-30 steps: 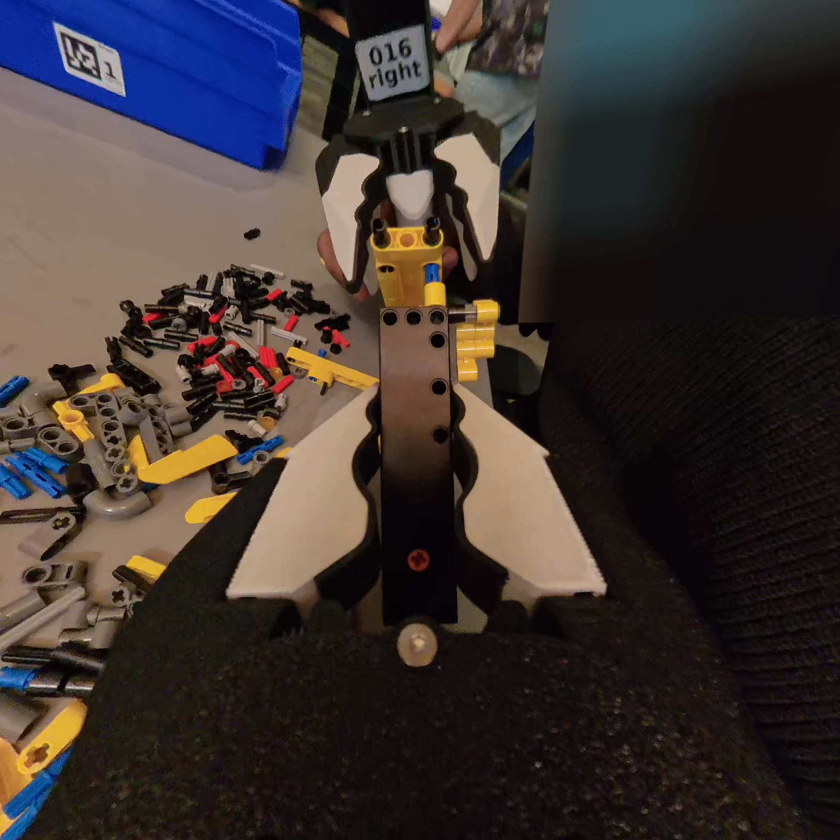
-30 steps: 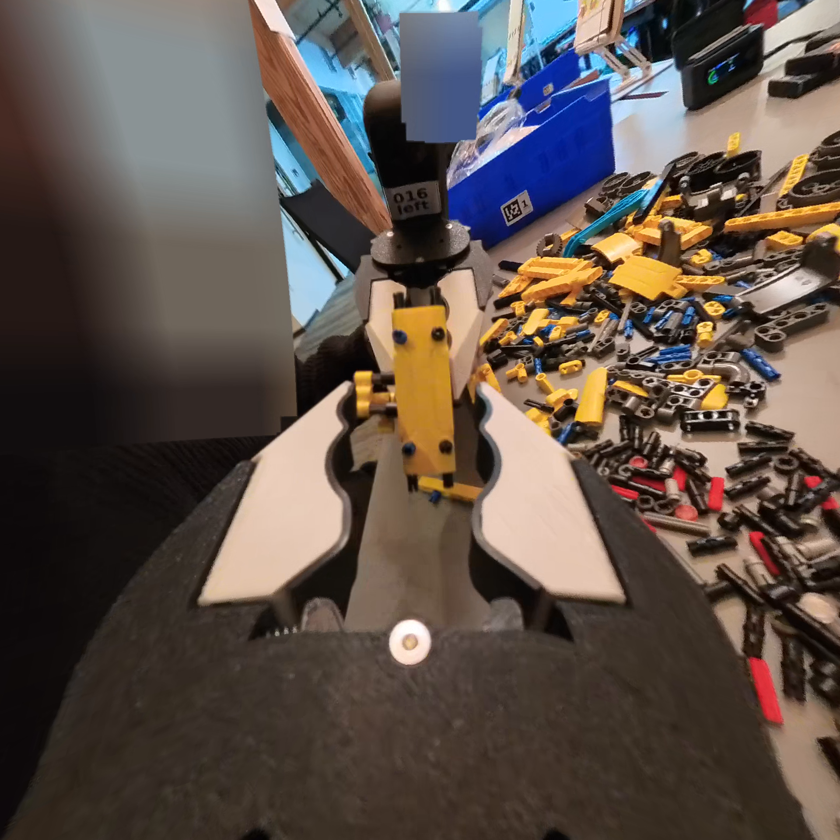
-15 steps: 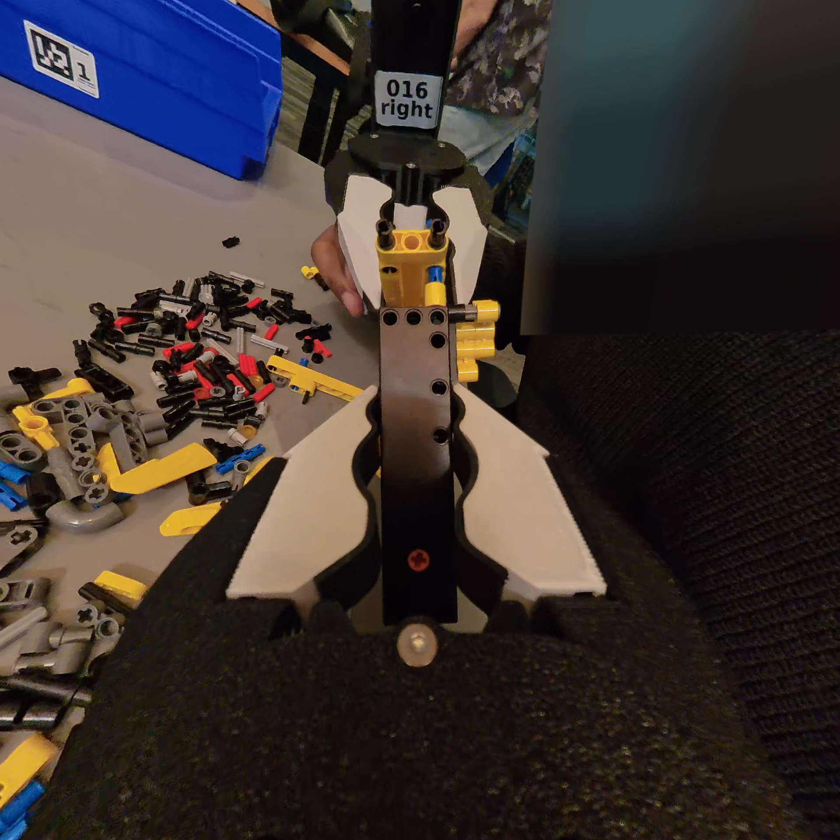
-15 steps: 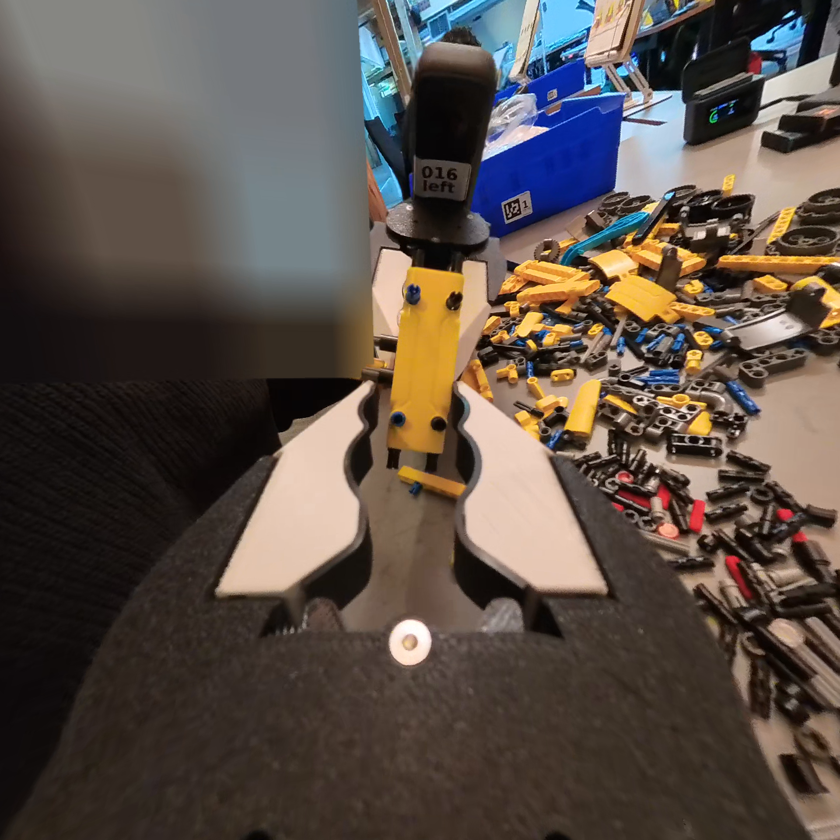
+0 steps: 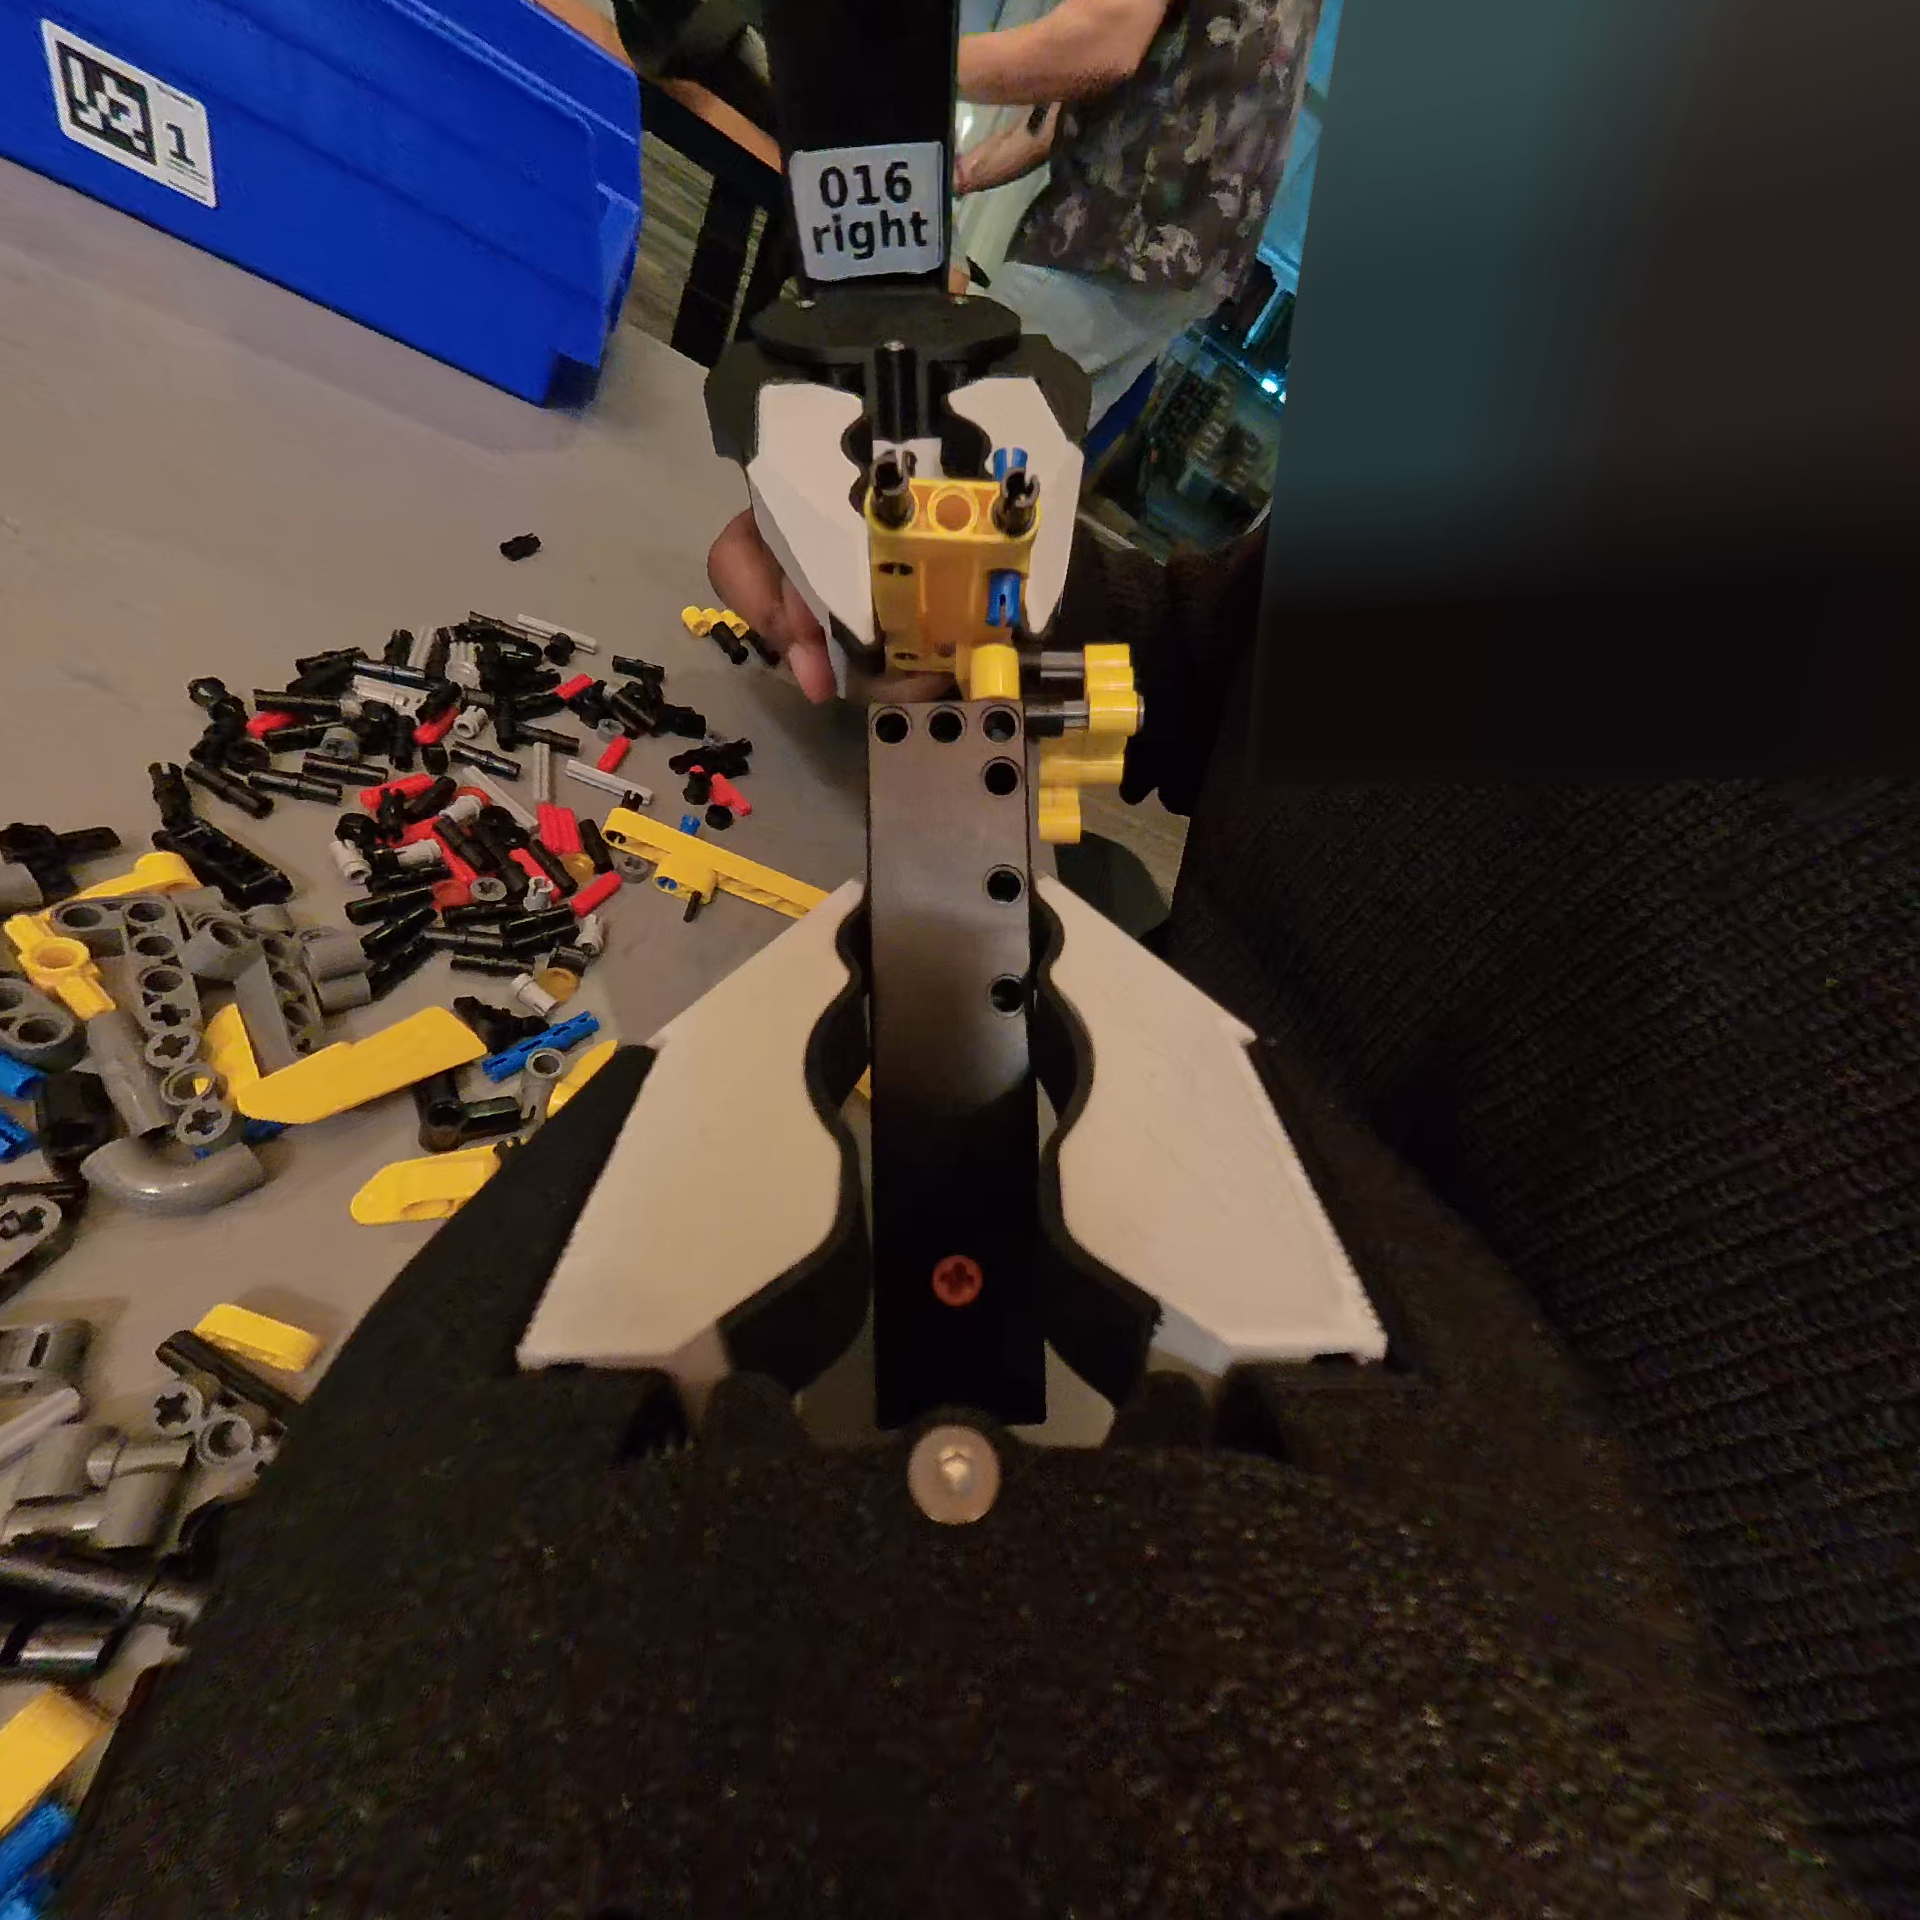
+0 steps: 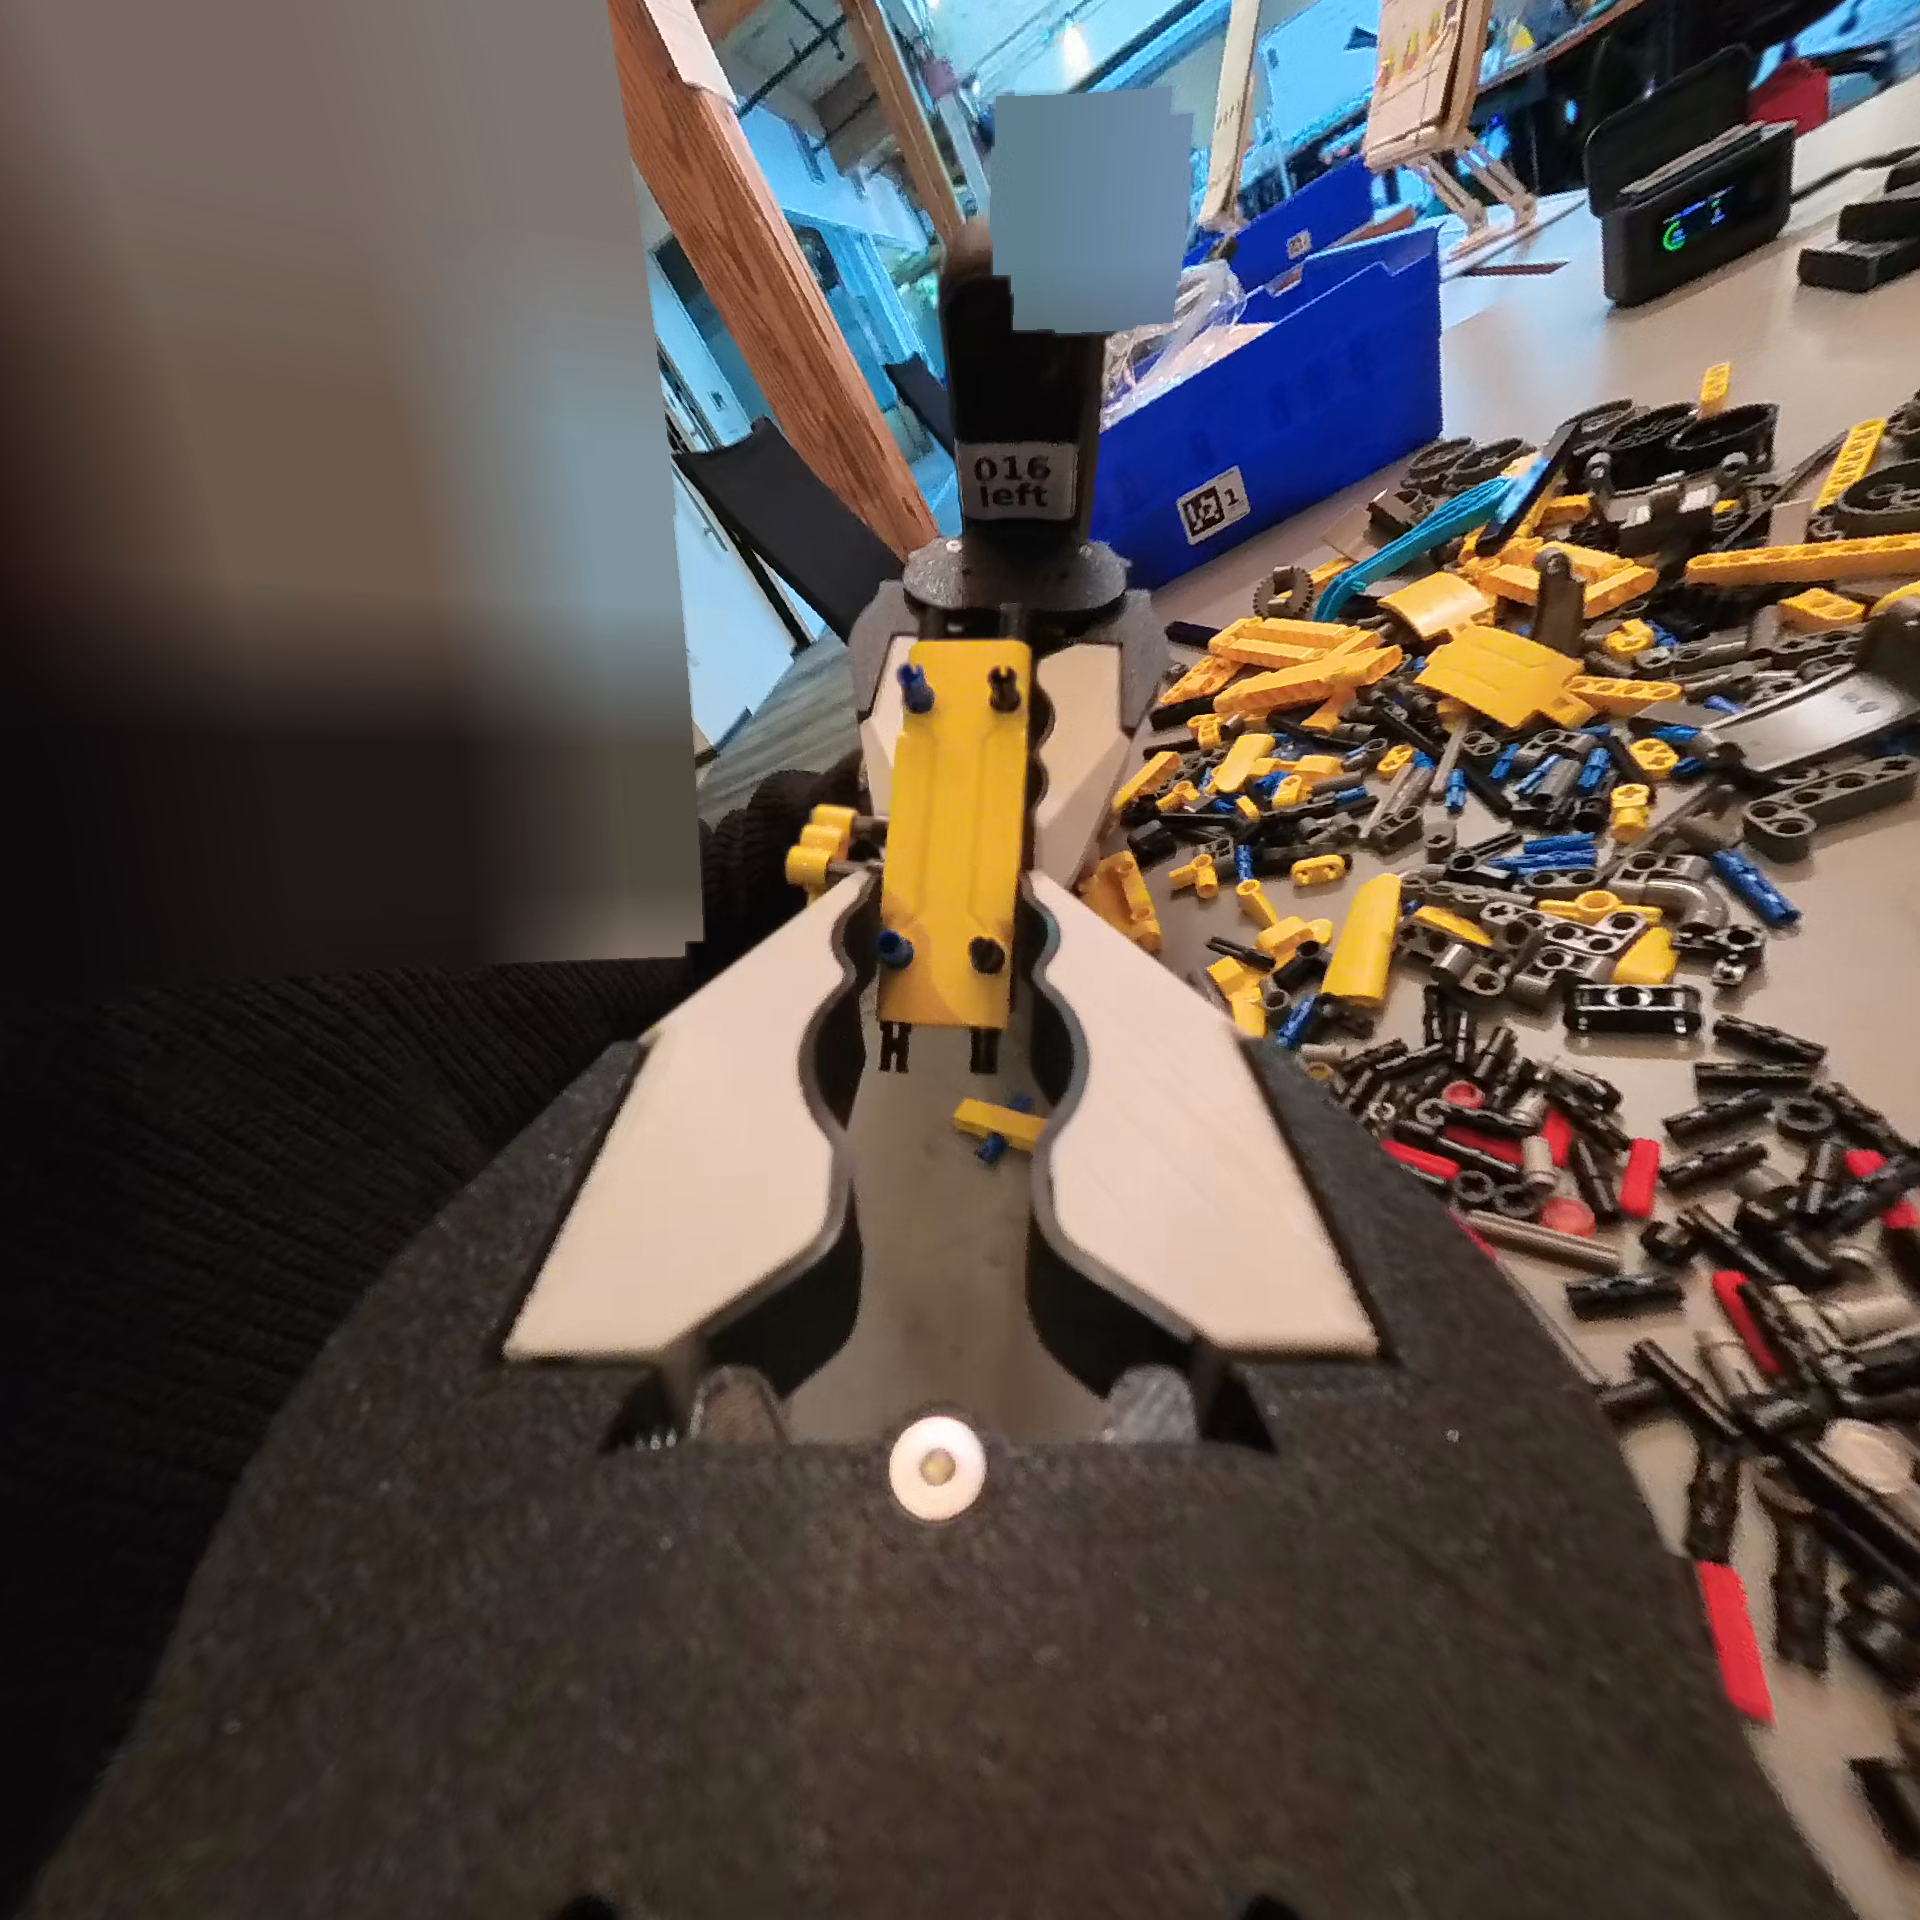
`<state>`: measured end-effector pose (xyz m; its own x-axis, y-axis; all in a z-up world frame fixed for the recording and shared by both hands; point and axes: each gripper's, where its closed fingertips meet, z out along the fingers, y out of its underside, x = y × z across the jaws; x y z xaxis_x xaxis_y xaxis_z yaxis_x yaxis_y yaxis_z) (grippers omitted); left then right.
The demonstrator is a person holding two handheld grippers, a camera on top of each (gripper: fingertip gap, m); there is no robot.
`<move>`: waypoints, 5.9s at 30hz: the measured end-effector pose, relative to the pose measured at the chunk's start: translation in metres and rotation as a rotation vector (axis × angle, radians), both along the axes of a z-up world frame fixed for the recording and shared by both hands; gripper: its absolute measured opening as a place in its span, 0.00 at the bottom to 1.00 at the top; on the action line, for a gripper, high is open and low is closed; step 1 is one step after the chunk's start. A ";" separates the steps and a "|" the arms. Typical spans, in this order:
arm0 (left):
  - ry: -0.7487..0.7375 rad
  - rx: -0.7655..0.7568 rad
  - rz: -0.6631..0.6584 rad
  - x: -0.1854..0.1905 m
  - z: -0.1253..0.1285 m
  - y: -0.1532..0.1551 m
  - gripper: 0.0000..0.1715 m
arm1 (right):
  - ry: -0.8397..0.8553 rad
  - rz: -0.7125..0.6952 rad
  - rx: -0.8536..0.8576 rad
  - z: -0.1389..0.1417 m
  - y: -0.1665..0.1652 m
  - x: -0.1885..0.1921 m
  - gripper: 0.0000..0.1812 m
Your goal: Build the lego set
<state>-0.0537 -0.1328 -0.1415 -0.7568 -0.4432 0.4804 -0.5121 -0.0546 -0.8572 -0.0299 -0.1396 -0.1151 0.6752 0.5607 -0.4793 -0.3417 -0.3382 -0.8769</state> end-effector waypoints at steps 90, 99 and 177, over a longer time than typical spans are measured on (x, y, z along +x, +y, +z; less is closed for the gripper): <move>-0.385 0.440 0.203 0.014 -0.010 0.005 0.15 | -0.551 -0.058 0.209 -0.012 -0.011 -0.014 0.26; -0.432 0.482 0.231 0.015 -0.008 0.006 0.15 | -0.551 -0.070 0.211 -0.012 -0.010 -0.013 0.26; -0.456 0.811 0.297 0.028 -0.014 0.009 0.15 | -0.454 -0.201 0.284 0.030 -0.011 0.017 0.12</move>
